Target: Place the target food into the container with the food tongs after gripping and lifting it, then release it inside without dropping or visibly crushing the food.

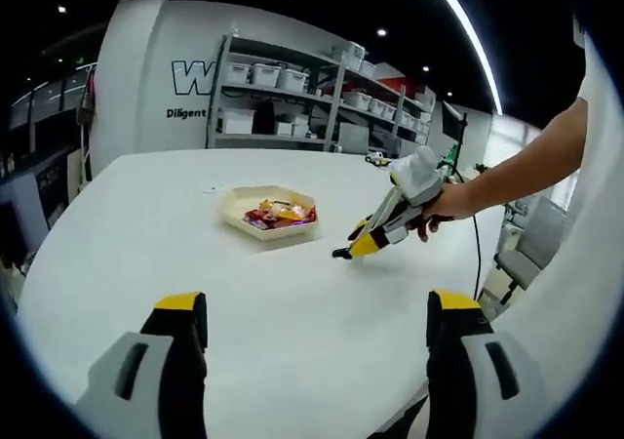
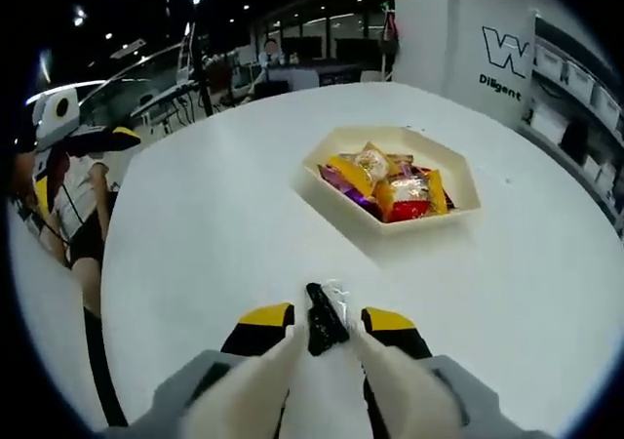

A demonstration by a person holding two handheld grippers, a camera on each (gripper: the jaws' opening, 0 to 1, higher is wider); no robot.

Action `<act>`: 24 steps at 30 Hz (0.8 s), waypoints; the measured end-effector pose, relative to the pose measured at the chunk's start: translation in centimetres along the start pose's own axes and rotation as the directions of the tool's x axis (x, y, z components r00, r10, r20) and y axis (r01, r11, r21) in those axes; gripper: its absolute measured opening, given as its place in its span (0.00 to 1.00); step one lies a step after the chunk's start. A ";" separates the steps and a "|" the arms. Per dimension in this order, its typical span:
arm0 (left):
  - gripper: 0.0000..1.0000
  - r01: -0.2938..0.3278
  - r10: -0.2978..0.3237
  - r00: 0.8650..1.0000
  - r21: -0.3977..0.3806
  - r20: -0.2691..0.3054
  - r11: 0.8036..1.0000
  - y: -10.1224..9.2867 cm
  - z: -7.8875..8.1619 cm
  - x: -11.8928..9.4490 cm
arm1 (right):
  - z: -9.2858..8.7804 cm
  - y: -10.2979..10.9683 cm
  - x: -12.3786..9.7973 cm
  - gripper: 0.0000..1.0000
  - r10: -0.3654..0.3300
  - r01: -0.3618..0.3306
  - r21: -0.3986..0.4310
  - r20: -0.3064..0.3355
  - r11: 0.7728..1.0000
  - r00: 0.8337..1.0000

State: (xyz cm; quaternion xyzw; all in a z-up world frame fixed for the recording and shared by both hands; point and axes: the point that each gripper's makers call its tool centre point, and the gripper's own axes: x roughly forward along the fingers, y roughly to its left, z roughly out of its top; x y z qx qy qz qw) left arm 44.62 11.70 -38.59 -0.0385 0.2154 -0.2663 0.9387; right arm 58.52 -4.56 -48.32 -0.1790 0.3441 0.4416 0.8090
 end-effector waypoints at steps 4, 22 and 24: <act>0.91 0.006 -0.006 1.000 0.001 0.000 1.000 -0.1 0.0 0.1 | 0.0 0.2 -0.1 0.16 0.003 -0.003 0.015 -0.019 1.000 1.000; 0.89 0.016 -0.017 1.000 -0.027 -0.007 1.000 0.3 -0.2 0.8 | 4.3 -0.4 -2.0 0.17 0.011 -0.015 0.043 0.101 0.999 0.995; 0.88 0.017 -0.018 1.000 -0.027 -0.007 0.999 0.3 -0.3 0.8 | 5.7 -1.0 -2.4 0.17 0.005 -0.013 0.061 0.129 0.998 0.992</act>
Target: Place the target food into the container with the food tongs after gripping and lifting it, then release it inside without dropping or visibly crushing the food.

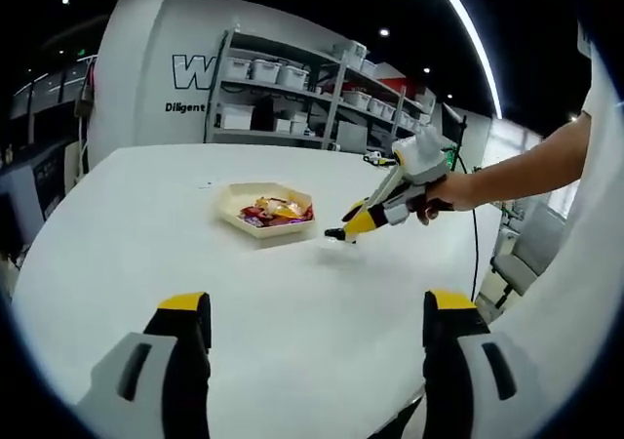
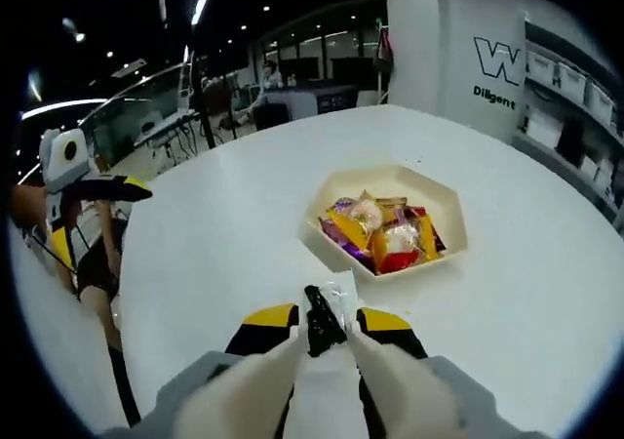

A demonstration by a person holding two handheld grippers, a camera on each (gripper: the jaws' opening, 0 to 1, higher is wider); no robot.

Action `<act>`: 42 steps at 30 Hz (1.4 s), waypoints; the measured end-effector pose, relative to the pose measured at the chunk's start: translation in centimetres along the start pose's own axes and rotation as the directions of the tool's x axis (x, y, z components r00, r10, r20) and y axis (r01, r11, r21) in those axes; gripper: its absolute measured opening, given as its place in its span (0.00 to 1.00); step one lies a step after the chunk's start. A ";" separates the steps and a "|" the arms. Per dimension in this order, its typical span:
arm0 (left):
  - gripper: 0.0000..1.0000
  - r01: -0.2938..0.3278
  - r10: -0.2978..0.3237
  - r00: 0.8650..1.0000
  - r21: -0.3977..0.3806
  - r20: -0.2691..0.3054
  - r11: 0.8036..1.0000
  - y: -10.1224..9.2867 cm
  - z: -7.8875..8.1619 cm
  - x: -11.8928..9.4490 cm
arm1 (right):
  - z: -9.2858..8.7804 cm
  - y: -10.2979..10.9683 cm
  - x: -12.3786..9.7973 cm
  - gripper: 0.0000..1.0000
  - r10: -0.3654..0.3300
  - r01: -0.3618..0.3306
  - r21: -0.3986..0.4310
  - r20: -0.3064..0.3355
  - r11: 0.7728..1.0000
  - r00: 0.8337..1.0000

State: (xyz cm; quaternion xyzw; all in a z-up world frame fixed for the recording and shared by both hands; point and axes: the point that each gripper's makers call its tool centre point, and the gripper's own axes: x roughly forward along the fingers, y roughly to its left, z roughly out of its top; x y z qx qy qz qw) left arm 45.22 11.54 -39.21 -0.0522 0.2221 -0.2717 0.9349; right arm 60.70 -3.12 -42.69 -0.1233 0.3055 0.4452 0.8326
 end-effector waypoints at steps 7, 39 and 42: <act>0.88 -0.006 0.006 1.000 -0.007 0.006 1.000 0.4 0.0 -0.1 | 3.7 -2.1 -0.4 0.17 -0.029 0.028 0.010 0.072 1.000 0.997; 0.87 -0.050 0.051 0.998 -0.025 0.022 0.998 1.6 0.3 -1.3 | 12.0 -5.1 1.5 0.20 -0.087 0.082 0.033 0.195 0.996 0.977; 0.87 -0.050 0.051 0.998 -0.025 0.024 0.998 1.6 0.4 -1.3 | 11.7 -5.4 1.4 0.20 -0.092 0.087 0.034 0.190 0.996 0.978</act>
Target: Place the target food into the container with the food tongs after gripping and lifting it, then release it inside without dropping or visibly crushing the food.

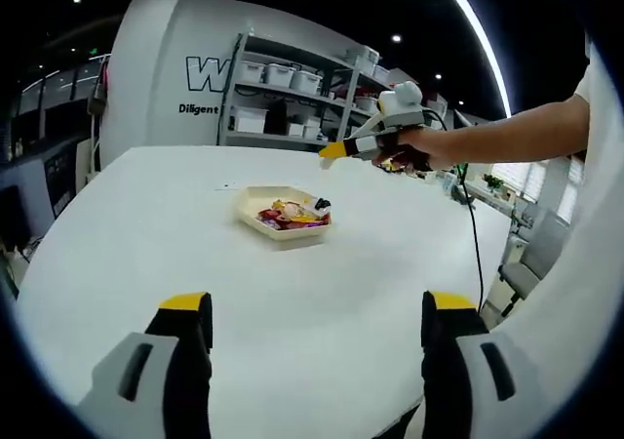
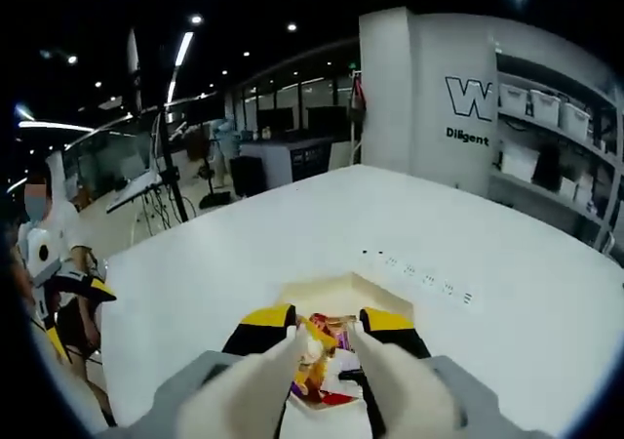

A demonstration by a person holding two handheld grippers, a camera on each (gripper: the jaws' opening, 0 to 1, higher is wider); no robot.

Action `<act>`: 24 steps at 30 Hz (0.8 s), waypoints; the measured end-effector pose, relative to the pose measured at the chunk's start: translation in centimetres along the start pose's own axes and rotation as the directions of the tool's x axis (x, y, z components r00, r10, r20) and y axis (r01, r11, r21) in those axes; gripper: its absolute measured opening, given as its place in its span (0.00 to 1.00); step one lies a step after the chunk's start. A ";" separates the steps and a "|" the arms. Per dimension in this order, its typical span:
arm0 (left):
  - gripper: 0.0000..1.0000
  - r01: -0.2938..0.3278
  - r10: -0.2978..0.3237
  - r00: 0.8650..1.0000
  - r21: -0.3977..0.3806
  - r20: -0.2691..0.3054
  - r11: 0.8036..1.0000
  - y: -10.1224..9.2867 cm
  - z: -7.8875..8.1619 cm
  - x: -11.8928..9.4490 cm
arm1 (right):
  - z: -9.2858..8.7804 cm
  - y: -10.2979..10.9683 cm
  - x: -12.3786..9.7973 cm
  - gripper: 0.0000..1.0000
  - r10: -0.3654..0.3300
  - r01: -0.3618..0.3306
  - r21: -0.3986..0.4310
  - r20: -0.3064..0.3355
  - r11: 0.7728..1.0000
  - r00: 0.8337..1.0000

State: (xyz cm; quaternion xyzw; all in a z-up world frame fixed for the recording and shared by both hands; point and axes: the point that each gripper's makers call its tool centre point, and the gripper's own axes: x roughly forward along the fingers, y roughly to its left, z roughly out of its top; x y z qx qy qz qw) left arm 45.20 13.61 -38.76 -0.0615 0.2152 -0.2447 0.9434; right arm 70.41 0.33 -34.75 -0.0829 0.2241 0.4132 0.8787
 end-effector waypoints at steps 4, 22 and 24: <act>0.87 0.006 -0.006 1.000 0.001 -0.003 1.000 -0.2 0.0 0.2 | -0.3 -0.2 -0.3 0.20 -0.008 0.008 0.003 -0.006 1.000 1.000; 0.87 0.016 -0.016 1.000 0.003 -0.005 1.000 -0.4 0.1 0.4 | -0.3 -0.5 -0.9 0.21 -0.009 0.009 0.013 0.004 1.000 1.000; 0.87 0.018 -0.018 1.000 0.005 -0.010 1.000 -0.4 0.1 0.5 | -0.3 -0.4 -1.2 0.21 -0.009 0.009 0.013 0.009 1.000 1.000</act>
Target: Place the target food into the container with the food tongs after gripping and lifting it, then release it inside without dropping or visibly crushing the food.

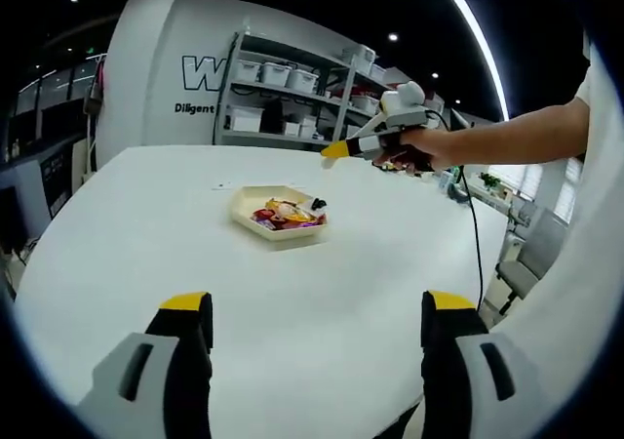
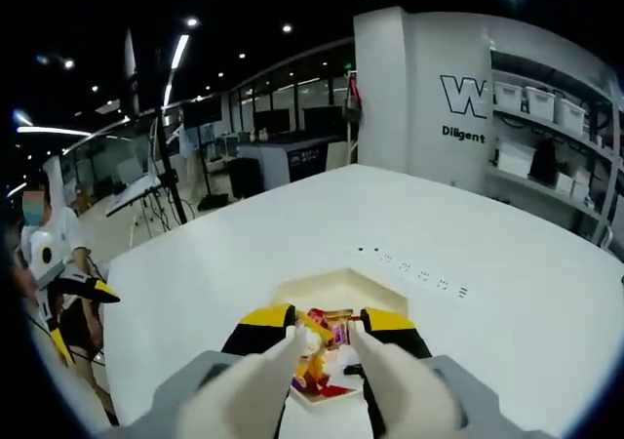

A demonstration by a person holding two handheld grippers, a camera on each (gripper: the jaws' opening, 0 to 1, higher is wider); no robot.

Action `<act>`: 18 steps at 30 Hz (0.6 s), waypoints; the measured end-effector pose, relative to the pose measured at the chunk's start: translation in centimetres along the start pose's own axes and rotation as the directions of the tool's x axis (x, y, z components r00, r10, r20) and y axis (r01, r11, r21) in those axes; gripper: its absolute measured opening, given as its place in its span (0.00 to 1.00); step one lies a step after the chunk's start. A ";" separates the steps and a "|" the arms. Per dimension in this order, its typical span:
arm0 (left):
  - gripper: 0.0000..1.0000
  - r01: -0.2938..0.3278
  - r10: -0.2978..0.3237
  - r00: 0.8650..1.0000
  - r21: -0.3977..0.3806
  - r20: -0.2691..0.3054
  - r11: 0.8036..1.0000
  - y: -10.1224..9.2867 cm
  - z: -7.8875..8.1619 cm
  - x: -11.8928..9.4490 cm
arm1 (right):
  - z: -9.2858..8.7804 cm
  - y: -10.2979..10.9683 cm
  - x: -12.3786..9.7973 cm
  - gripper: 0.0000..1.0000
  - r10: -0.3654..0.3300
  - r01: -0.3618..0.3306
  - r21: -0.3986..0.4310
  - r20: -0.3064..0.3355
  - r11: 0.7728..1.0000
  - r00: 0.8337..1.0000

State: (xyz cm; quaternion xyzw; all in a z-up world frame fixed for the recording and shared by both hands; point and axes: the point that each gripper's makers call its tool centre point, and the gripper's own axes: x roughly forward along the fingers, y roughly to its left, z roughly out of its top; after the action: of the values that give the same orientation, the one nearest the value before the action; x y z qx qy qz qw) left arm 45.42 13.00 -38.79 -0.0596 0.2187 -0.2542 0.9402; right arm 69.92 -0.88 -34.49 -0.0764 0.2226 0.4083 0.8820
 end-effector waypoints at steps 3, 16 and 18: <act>0.87 0.003 -0.003 1.000 0.001 0.002 1.000 -0.1 0.1 0.1 | -0.4 0.3 -0.5 0.21 0.001 -0.001 0.005 0.005 1.000 1.000; 0.87 0.036 -0.036 0.999 0.007 -0.019 0.999 -1.2 -0.1 0.9 | -4.6 1.3 -2.7 0.22 0.011 -0.010 0.059 -0.018 0.998 1.000; 0.87 0.040 -0.040 0.999 0.008 -0.021 0.999 -1.2 -0.2 0.9 | -5.1 1.6 -3.1 0.22 0.006 -0.005 0.064 -0.017 0.998 1.000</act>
State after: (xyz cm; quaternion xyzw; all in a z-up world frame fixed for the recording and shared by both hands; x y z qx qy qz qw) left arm 45.52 11.45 -39.01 -0.0575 0.2262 -0.2743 0.9329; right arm 65.27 -3.64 -37.53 -0.0509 0.2433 0.4027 0.8809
